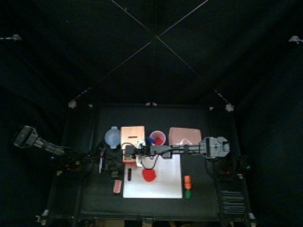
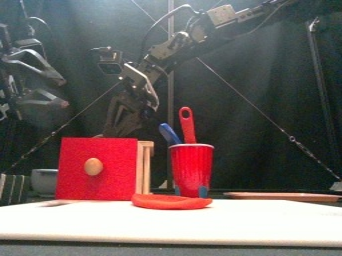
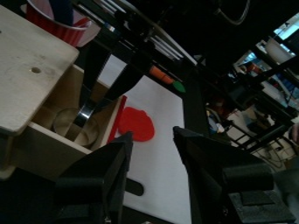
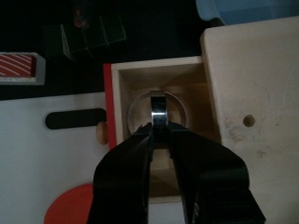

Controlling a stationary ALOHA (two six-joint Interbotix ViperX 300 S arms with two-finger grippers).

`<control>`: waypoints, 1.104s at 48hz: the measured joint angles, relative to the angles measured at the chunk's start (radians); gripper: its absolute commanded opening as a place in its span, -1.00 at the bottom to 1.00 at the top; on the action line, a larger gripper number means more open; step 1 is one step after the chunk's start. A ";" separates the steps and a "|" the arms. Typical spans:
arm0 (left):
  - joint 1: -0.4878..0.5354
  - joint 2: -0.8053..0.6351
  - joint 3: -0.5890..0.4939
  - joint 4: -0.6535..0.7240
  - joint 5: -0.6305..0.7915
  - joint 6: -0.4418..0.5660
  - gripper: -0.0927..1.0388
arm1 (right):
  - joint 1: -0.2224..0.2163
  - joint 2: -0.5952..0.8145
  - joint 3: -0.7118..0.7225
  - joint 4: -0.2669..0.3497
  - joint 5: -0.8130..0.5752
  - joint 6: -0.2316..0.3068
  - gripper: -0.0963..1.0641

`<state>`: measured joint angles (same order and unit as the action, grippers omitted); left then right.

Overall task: Get the cutter from the drawer then cut the dough then place the extra dough in the bowl
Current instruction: Place the cutter on the board

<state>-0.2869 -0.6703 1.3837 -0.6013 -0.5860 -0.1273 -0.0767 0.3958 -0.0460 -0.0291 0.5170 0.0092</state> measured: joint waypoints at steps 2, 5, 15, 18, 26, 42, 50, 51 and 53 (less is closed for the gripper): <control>0.000 0.000 0.000 0.000 0.000 -0.002 0.59 | 0.002 -0.005 -0.002 0.000 0.000 -0.005 0.13; 0.000 0.000 0.000 0.000 0.000 -0.002 0.59 | 0.002 -0.008 -0.002 0.000 0.000 0.003 0.13; -0.002 0.000 0.000 0.000 0.000 0.000 0.59 | 0.005 -0.020 -0.002 0.002 0.000 0.003 0.13; 0.000 0.000 0.000 0.000 0.000 -0.002 0.60 | 0.005 -0.023 -0.002 0.002 0.000 0.003 0.13; -0.002 0.000 0.000 0.000 0.000 0.000 0.59 | 0.005 -0.031 -0.002 -0.002 0.000 0.002 0.14; 0.000 0.000 0.000 0.000 0.000 0.000 0.59 | 0.003 -0.071 -0.002 -0.003 0.014 0.000 0.14; -0.002 0.000 0.000 0.000 0.000 0.000 0.59 | 0.002 -0.098 -0.002 -0.018 0.029 0.000 0.13; -0.002 0.000 0.000 -0.002 0.000 -0.002 0.59 | 0.002 -0.101 -0.002 -0.021 0.032 0.002 0.13; -0.002 0.000 0.000 -0.002 0.000 -0.002 0.59 | 0.002 -0.114 -0.002 -0.028 0.038 0.000 0.14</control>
<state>-0.2884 -0.6703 1.3837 -0.6029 -0.5860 -0.1289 -0.0752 0.2823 -0.0476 -0.0568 0.5553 0.0092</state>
